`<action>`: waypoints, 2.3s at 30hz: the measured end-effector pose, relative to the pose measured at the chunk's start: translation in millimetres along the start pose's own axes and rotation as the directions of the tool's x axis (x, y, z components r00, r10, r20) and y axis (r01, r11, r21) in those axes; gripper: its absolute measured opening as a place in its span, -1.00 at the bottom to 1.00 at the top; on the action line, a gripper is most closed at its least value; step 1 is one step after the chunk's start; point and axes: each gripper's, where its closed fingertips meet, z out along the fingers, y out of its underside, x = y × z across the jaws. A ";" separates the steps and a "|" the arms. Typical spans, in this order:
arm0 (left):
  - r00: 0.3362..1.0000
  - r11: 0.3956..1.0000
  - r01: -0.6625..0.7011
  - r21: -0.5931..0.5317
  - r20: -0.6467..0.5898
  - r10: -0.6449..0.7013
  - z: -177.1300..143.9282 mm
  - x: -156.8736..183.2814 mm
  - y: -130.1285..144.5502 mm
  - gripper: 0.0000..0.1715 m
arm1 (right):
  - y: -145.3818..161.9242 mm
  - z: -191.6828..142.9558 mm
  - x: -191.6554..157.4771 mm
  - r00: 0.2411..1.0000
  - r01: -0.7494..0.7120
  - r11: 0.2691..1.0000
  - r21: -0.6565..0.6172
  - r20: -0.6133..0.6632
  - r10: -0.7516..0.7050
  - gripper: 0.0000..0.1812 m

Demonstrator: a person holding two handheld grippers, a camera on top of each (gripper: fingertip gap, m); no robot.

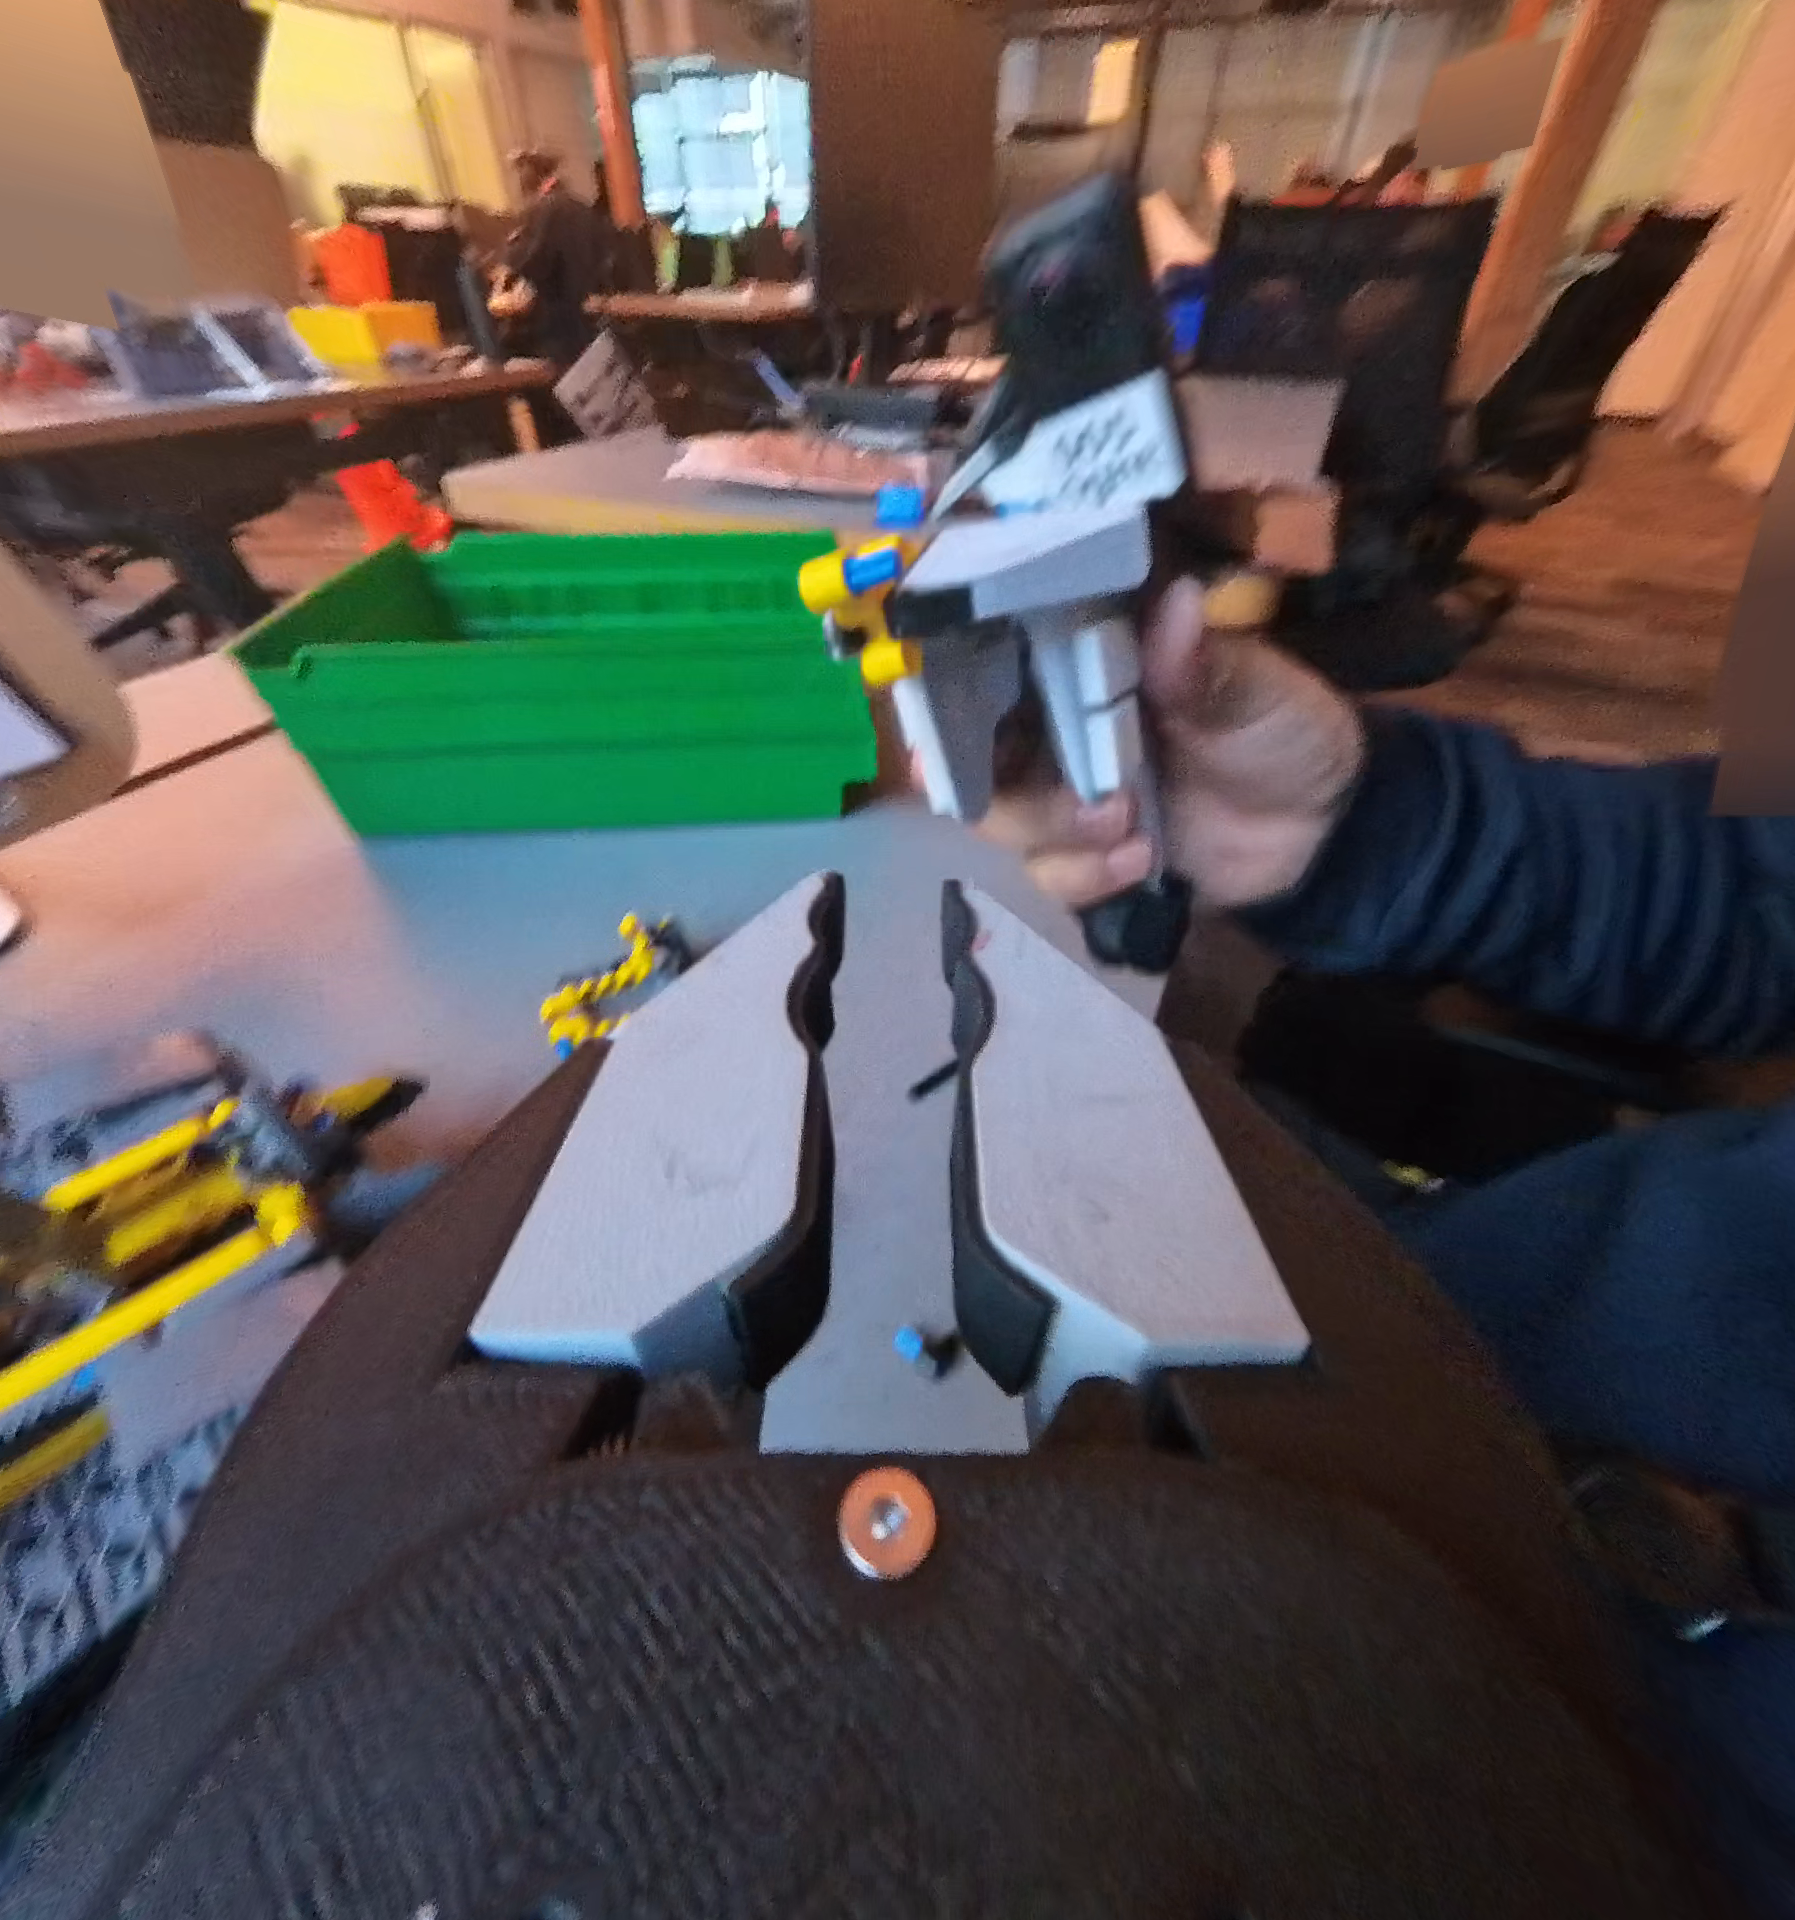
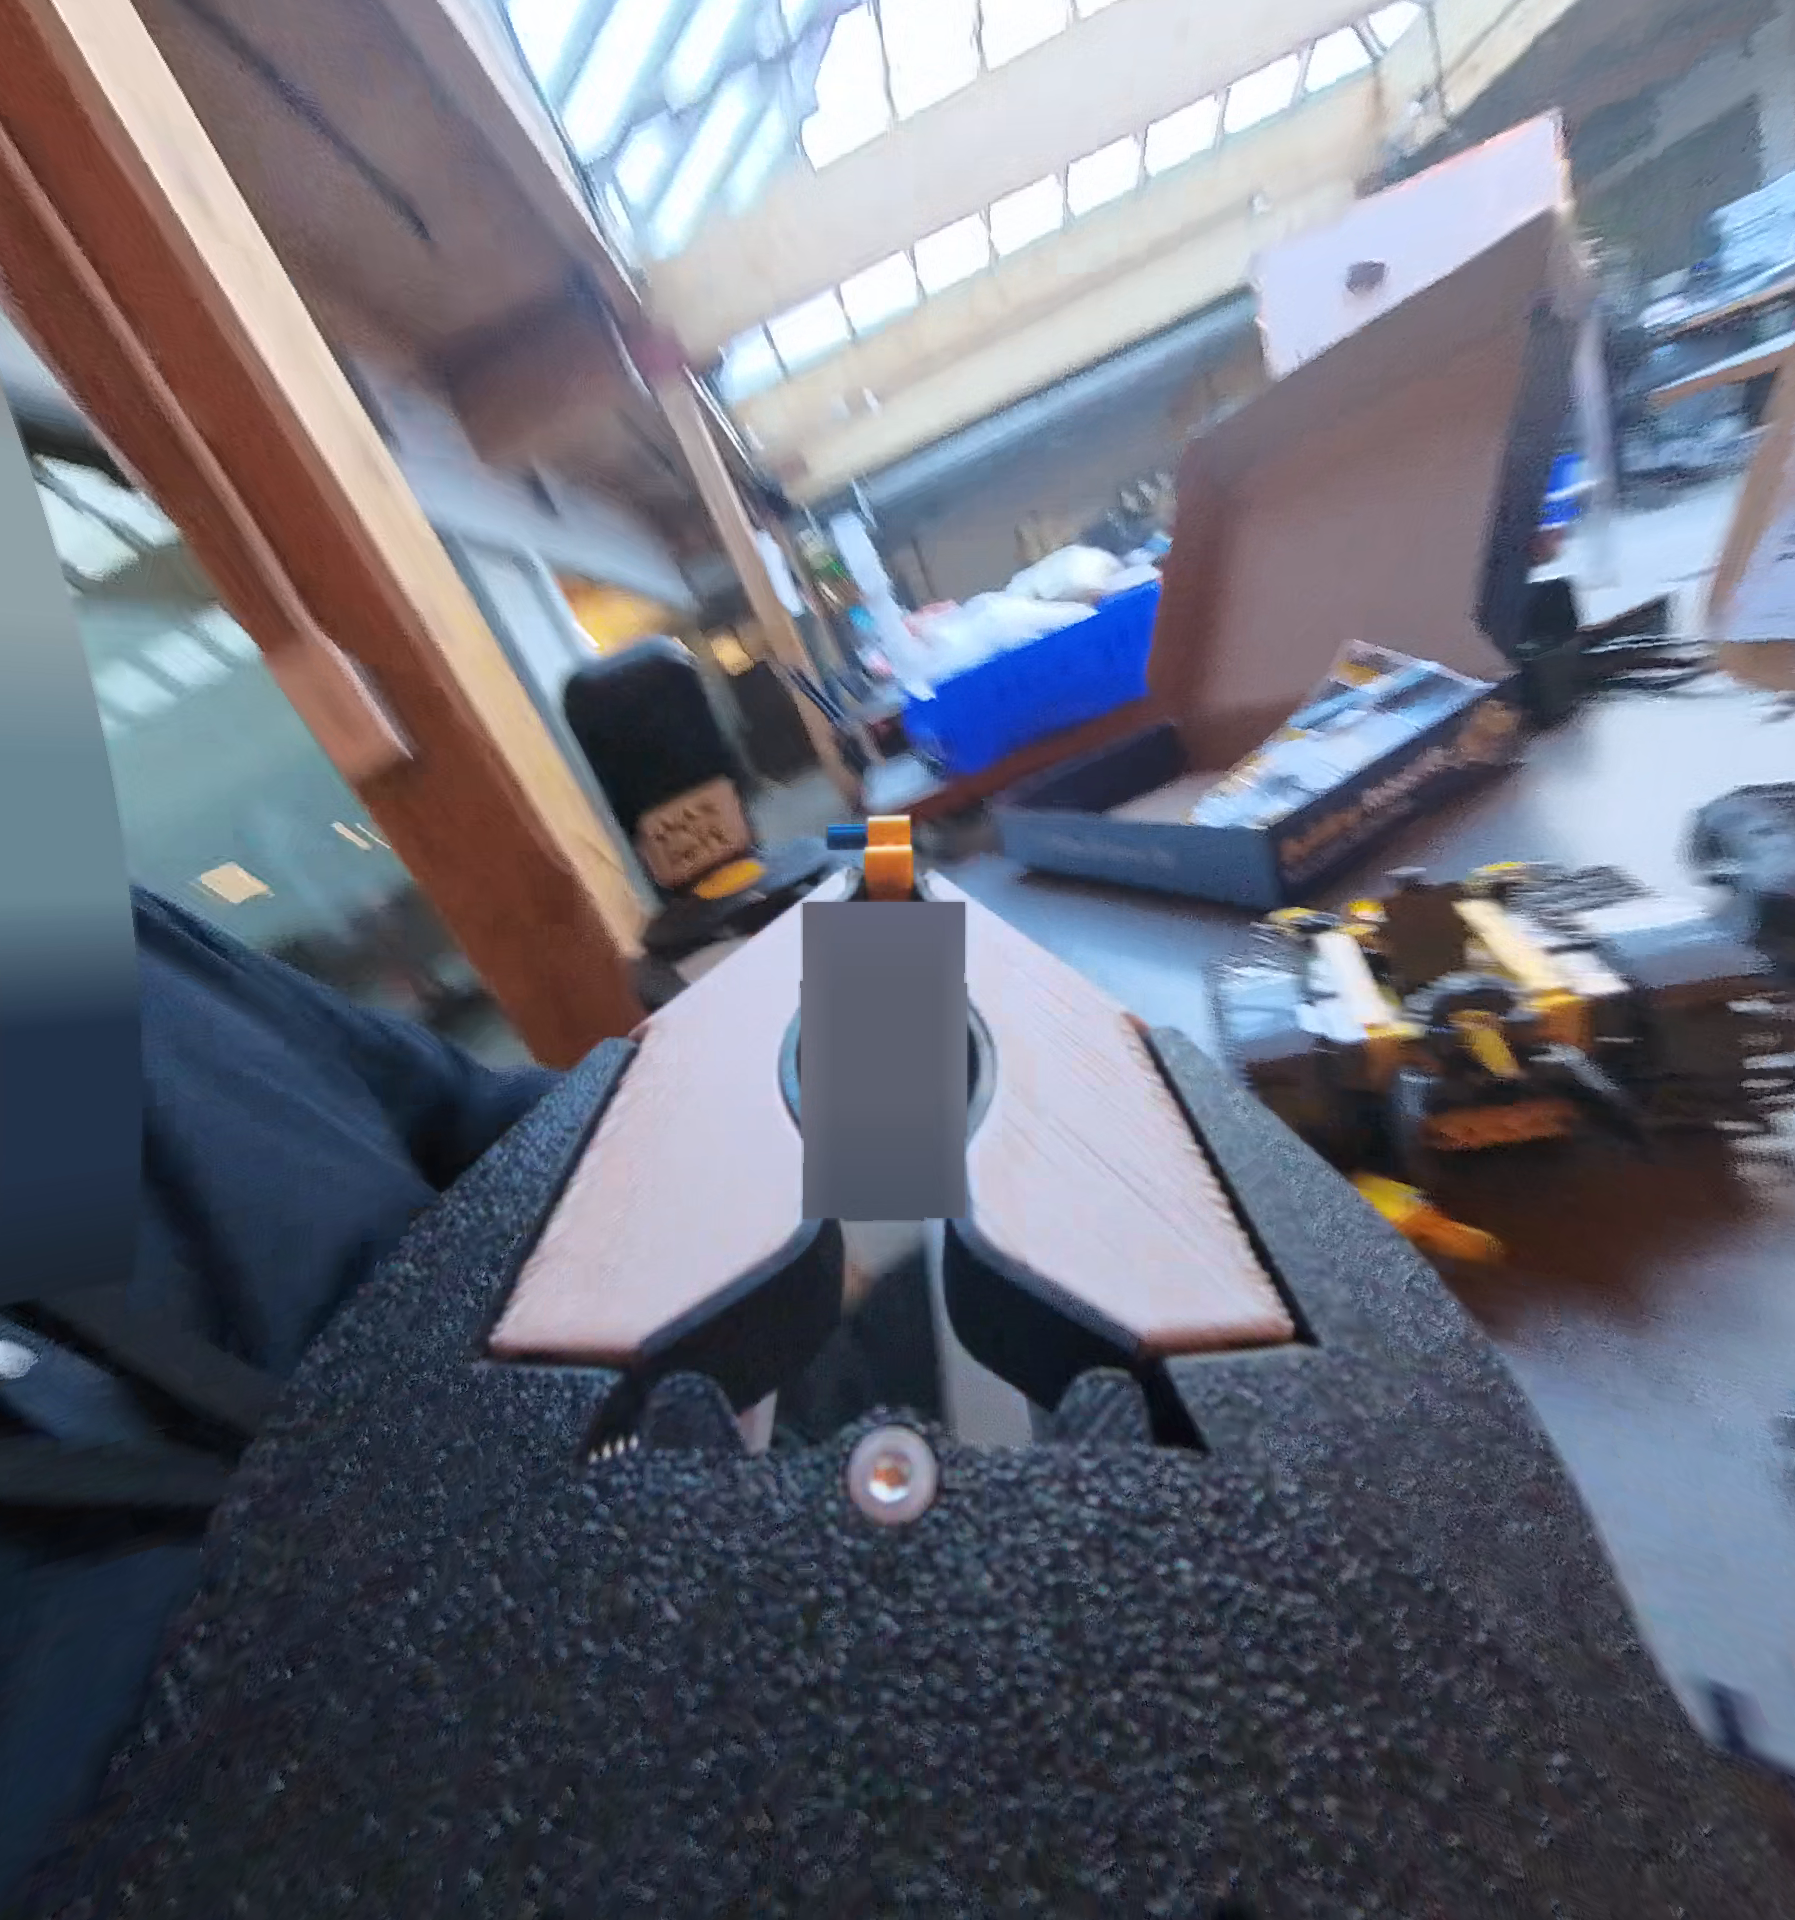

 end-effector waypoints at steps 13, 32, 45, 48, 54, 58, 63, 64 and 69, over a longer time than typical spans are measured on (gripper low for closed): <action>0.949 0.958 0.280 0.070 -0.173 -0.265 21.7 10.8 -30.9 -0.97 | -1.4 -5.7 -7.2 0.994 -0.109 0.986 0.128 0.016 0.107 -0.94; 0.888 0.916 0.386 0.111 -0.312 -0.337 12.2 11.9 -34.0 -0.81 | 2.7 -2.5 -5.4 0.994 -0.106 0.980 0.167 0.014 0.105 -0.94; 1.000 1.000 0.007 0.027 0.000 -0.007 12.2 -7.1 -14.8 -0.93 | 13.8 -4.4 3.5 0.993 -0.109 0.989 0.097 -0.033 0.112 -0.81; 0.948 0.967 -0.243 -0.072 0.192 0.253 5.1 -27.7 -10.6 -0.93 | 16.8 -7.4 10.5 0.991 -0.121 0.992 0.047 -0.053 0.124 -0.70; 0.760 0.816 -0.488 -0.311 0.309 0.572 1.2 -48.2 1.7 -0.94 | 36.7 -6.0 20.2 0.986 -0.010 0.989 -0.145 -0.165 -0.014 -0.68; 0.593 0.674 -0.597 -0.435 0.326 0.736 1.1 -52.6 7.4 -0.93 | 41.6 -3.0 21.1 0.965 0.088 0.975 -0.202 -0.227 -0.134 -0.75; 0.494 0.575 -0.654 -0.491 0.298 0.817 6.6 -45.1 11.6 -0.94 | 45.0 -3.6 22.8 0.963 0.080 0.977 -0.198 -0.239 -0.127 -0.85; 0.478 0.561 -0.662 -0.496 0.297 0.827 7.0 -44.2 11.0 -0.94 | 44.8 -3.8 23.3 0.964 0.073 0.979 -0.190 -0.240 -0.119 -0.87; 0.430 0.516 -0.681 -0.520 0.287 0.856 9.2 -41.1 12.5 -0.94 | 45.3 -7.1 27.3 0.965 0.062 0.984 -0.169 -0.243 -0.103 -0.99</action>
